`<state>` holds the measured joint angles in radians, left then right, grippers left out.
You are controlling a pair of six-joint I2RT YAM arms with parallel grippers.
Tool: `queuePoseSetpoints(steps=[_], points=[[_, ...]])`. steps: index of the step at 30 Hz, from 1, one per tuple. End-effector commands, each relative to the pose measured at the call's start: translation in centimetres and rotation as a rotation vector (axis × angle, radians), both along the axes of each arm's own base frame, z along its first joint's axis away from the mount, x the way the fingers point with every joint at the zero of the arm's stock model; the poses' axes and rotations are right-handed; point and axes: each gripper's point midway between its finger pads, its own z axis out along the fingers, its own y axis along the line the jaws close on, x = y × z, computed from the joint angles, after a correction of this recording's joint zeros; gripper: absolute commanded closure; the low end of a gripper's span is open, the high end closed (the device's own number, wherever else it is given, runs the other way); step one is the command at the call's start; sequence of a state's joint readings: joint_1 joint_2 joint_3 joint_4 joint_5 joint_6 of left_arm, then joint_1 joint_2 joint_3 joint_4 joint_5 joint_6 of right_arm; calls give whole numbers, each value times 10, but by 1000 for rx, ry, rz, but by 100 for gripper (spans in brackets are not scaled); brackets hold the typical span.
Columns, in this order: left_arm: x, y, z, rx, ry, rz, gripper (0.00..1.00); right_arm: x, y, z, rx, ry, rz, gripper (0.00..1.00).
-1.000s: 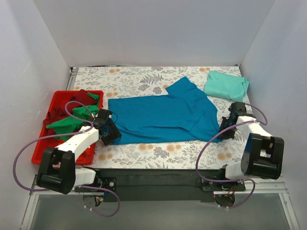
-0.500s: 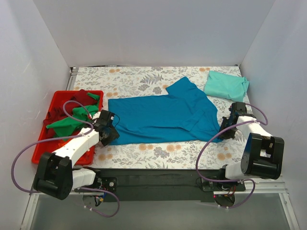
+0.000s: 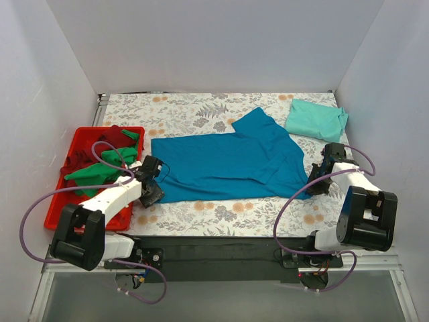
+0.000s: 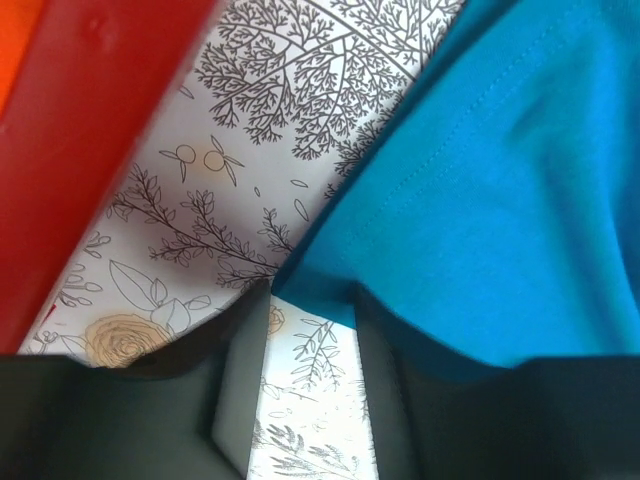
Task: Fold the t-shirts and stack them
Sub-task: Fold the tshirt
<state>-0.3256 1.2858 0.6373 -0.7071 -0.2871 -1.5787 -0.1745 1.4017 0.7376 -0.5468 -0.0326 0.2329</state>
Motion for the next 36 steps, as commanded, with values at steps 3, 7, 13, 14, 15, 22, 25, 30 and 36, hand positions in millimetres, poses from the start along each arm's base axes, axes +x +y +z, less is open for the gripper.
queuePoseSetpoints(steps=[3, 7, 13, 14, 15, 22, 25, 30, 36], points=[[11, 1, 5, 19, -39, 4, 80, 5, -7, 2, -20, -18, -12, 99], [8, 1, -6, 23, 0, -3, 100, 7, -11, 5, -34, -29, -22, 99], [10, 3, 3, 25, -37, 11, 100, 17, -30, 27, -108, -100, -86, 99], [10, 2, 5, 22, -45, 16, 100, 19, -34, 31, -119, -112, -99, 99], [9, 2, 5, 17, -44, 18, 100, 23, -38, 37, -132, -129, -110, 99], [6, -6, 11, -36, -54, 24, 100, 25, -52, 46, -184, -123, -149, 99], [3, -10, 12, -62, -62, 24, 100, 19, -55, 42, -203, -108, -165, 99], [-5, -21, 13, -124, -54, 19, 100, 10, -63, 41, -248, -100, -208, 99], [-16, -38, 22, -210, -23, -3, 41, 10, -69, 53, -280, -126, -223, 68]])
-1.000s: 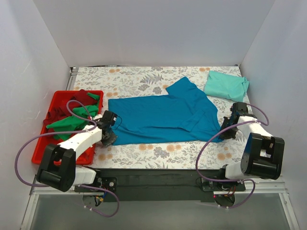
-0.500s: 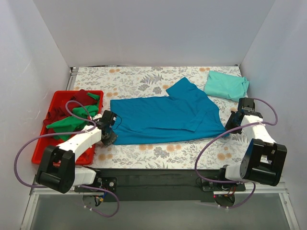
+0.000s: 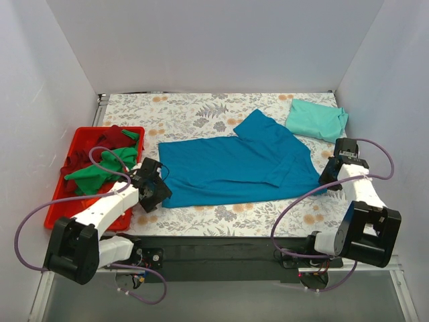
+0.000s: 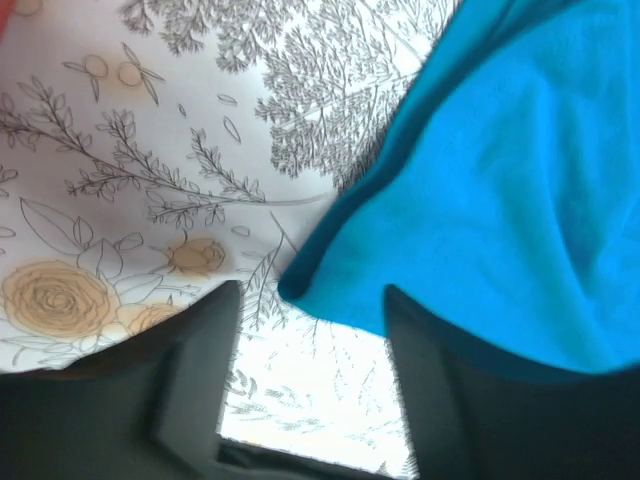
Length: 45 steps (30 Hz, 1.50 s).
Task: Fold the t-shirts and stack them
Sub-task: Fold the tshirt
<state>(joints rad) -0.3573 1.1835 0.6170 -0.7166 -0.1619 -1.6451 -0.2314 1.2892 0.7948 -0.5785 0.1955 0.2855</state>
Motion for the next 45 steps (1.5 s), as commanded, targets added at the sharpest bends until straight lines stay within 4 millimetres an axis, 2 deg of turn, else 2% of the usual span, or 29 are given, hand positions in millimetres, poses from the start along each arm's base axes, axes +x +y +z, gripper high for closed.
queuePoseSetpoints(steps=[1, 2, 5, 6, 8, 12, 13, 15, 16, 18, 19, 20, 27, 33, 38, 45], points=[[-7, -10, 13, -58, -3, -6, 34, 0, -14, 17, -65, -35, -35, 64], [-4, -12, 20, -68, -16, -8, 30, 3, -13, 25, -69, -65, -26, 62], [-1, -10, 36, -57, -48, -30, 29, 11, -9, 47, -68, -152, 0, 59], [2, -10, 47, -49, -62, -35, 28, 15, -7, 55, -66, -177, 12, 50], [7, -7, 58, -31, -90, -59, 27, 20, -2, 65, -63, -216, 32, 46], [21, -19, 71, -68, -144, -117, 26, 35, 45, 87, 74, -343, 199, 42], [22, -22, 68, -76, -143, -123, 26, 38, 68, 88, 116, -361, 280, 43], [28, -29, 67, -106, -162, -130, 26, 39, 91, 84, 144, -352, 340, 44], [28, -34, 64, -108, -158, -146, 26, 39, 115, 81, 166, -351, 414, 45], [31, -46, 64, -120, -167, -170, 26, 35, 142, 64, 224, -306, 471, 47], [31, -50, 62, -119, -165, -182, 26, 34, 141, 58, 227, -294, 462, 47], [34, -54, 65, -117, -173, -190, 26, 30, 150, 47, 232, -259, 486, 49], [32, -79, 54, -115, -151, -245, 26, 24, 162, 15, 271, -202, 504, 56], [27, -89, 37, -114, -129, -261, 26, 24, 166, -4, 287, -161, 513, 58], [16, -84, 18, -92, -89, -264, 26, 25, 165, -16, 281, -132, 506, 59], [9, -78, 8, -81, -74, -259, 26, 18, 164, -30, 274, -88, 497, 59]])
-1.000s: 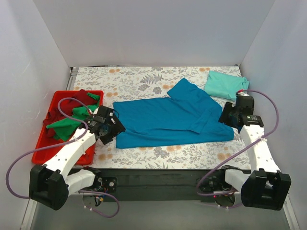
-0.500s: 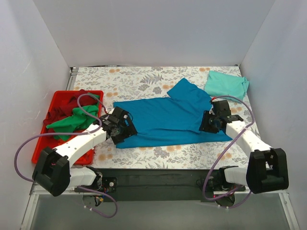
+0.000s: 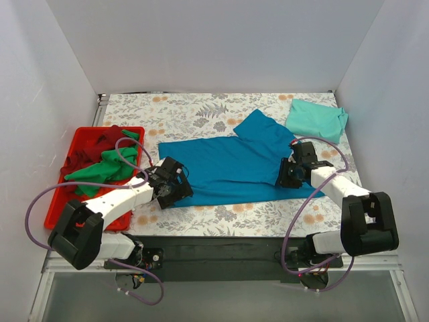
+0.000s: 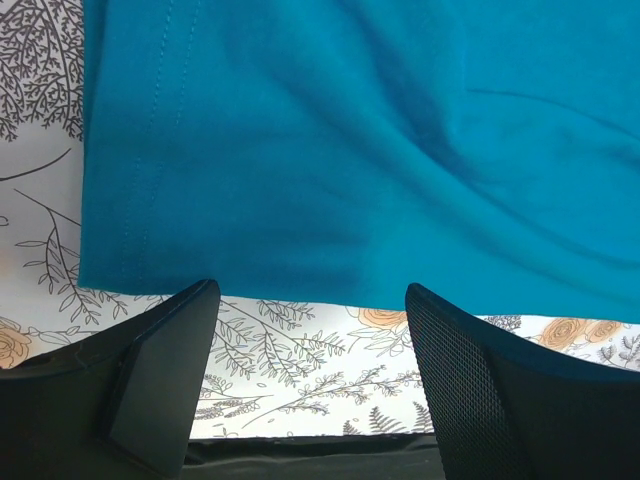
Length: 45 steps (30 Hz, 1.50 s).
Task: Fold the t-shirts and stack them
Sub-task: Fold the tshirt
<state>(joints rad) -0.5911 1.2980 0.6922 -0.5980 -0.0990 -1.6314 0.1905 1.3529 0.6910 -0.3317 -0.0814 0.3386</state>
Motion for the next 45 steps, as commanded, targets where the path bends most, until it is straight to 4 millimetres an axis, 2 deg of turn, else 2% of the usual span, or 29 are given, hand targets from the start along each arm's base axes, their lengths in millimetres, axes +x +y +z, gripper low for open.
queuePoseSetpoints(steps=[1, 10, 19, 25, 28, 29, 30, 37, 41, 45], points=[[3, 1, 1, 0, -28, 12, 26, 1, 3, -6, 0, -3, 3, 59], [-4, 8, -12, 26, 3, 22, 26, 2, 11, -11, 33, 11, 0, 63], [-19, 20, -22, 48, 21, 28, 26, 10, 16, 0, 49, -12, 1, 83], [-23, 23, -24, 56, 25, 33, 25, 13, 18, 6, 52, -17, 5, 80], [-24, 25, -24, 60, 28, 35, 26, 15, 18, 8, 51, -25, 5, 87], [-24, 25, -24, 62, 27, 34, 26, 16, 19, 9, 53, -29, 6, 98], [-25, 26, -24, 63, 27, 35, 26, 17, 19, 10, 53, -34, 5, 99], [-31, 30, -29, 74, 45, 42, 25, 39, 30, 30, 81, -81, 23, 99], [-35, 33, -29, 80, 50, 49, 25, 60, 39, 45, 100, -112, 34, 99], [-37, 36, -28, 80, 48, 51, 25, 75, 48, 46, 103, -110, 53, 99]])
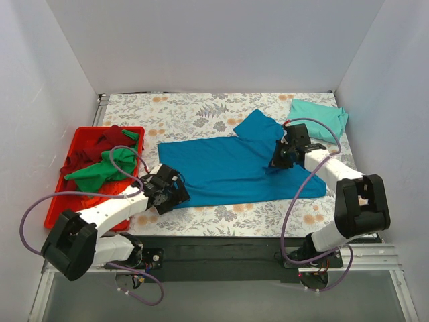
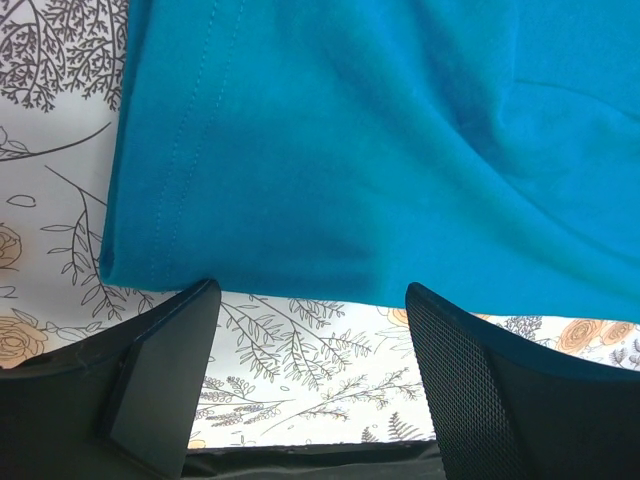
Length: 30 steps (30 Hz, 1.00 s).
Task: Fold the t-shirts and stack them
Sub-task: Fold the tshirt
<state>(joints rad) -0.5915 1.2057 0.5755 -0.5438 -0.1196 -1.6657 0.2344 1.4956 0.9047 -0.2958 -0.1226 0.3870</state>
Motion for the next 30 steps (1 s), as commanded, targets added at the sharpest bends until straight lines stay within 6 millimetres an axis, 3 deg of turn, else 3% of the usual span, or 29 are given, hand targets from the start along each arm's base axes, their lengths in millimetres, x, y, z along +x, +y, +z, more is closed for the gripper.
queuePoseSetpoints(steps=[1, 6, 15, 18, 19, 22, 25, 30], points=[[-25, 24, -17, 93, 81, 14, 25, 18, 16, 10, 23, -23, 34, 99], [-28, 25, -20, 99, 92, 12, 25, 27, 29, -4, 10, 12, 68, 99], [-32, 29, -20, 108, 112, 44, 25, 37, 50, 0, 7, 3, 114, 99], [-31, 29, -17, 104, 110, 48, 25, 39, 55, 5, 18, -1, 129, 82], [-30, 28, -16, 103, 105, 49, 25, 40, 57, 9, 22, -11, 139, 72], [-27, 27, -9, 101, 92, 50, 25, 42, 59, 24, 30, -46, 156, 61], [-16, 23, 9, 93, 56, 51, 25, 42, 56, 42, 19, -85, 154, 57], [7, 23, 44, 118, -33, 72, 24, 29, 39, 54, -21, -121, 128, 55]])
